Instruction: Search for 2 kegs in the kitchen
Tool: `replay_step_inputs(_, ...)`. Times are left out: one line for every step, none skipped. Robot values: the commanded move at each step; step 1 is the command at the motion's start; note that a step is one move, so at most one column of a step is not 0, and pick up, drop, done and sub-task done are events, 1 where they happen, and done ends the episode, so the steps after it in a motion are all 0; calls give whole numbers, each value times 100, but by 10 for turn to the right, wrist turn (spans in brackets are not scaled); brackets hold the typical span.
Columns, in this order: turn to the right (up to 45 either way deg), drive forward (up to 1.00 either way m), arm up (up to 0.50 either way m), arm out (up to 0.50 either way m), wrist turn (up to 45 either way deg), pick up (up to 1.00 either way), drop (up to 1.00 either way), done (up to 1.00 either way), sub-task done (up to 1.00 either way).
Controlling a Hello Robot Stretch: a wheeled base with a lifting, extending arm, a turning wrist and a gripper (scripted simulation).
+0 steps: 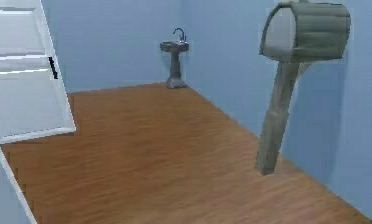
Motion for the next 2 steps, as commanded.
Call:
replay_step_inputs(-90, 0, 0, 0, 0, 0, 0, 0, 0)
replay_step_inputs(0, 100, 0, 0, 0, 0, 0, 0, 0)
